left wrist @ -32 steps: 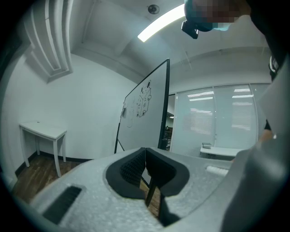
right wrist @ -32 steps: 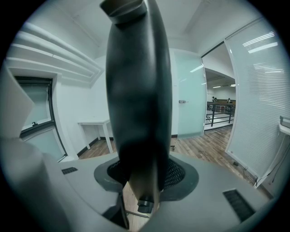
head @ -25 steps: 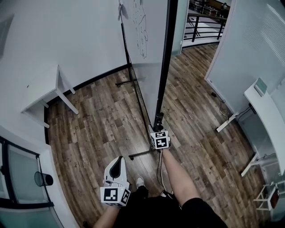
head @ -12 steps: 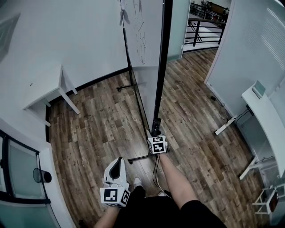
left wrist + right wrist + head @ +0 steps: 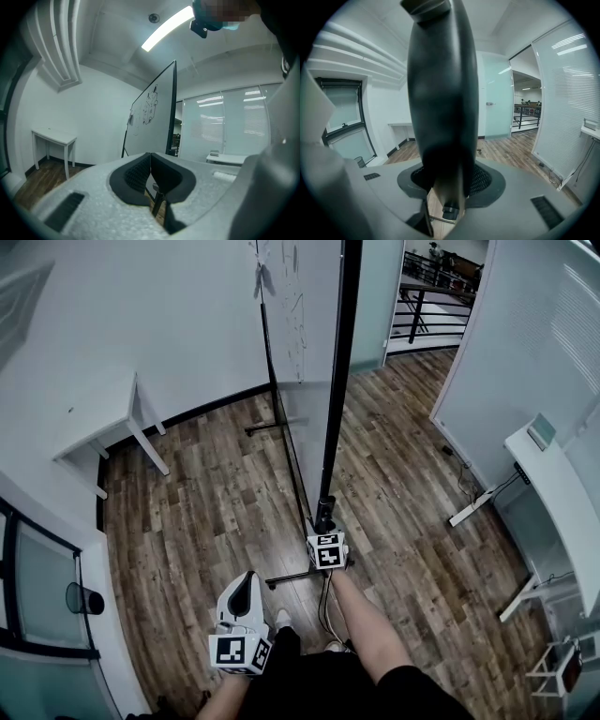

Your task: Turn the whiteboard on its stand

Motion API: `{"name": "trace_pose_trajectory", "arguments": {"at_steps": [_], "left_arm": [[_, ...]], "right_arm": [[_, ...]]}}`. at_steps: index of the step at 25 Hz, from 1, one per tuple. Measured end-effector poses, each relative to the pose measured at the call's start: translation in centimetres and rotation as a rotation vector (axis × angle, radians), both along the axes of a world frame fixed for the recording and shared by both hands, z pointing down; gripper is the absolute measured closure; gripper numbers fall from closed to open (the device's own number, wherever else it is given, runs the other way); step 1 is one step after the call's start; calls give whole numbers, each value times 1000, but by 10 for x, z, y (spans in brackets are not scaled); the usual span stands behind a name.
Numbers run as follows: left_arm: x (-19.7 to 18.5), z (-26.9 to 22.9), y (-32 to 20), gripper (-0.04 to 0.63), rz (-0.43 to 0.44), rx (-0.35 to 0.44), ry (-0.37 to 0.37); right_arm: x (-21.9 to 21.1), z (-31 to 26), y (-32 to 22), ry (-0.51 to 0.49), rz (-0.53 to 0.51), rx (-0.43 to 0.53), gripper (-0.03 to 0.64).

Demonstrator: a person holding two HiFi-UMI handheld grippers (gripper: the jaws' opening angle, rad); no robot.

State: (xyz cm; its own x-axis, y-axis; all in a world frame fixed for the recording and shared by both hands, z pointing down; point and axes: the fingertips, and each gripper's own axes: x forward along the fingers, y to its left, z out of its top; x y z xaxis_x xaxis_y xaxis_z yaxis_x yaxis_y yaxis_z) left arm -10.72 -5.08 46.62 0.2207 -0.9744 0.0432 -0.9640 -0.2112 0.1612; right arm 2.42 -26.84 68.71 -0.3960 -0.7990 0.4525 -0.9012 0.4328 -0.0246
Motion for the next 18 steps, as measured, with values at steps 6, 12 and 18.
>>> {"name": "trace_pose_trajectory", "arguments": {"at_steps": [6, 12, 18], "left_arm": [[7, 3, 26, 577, -20, -2, 4], [24, 6, 56, 578, -42, -2, -7], [41, 12, 88, 577, -82, -2, -18]], "right_arm": [[3, -1, 32, 2, -11, 2, 448], [11, 0, 65, -2, -30, -3, 448], [15, 1, 92, -9, -47, 8, 447]]}}
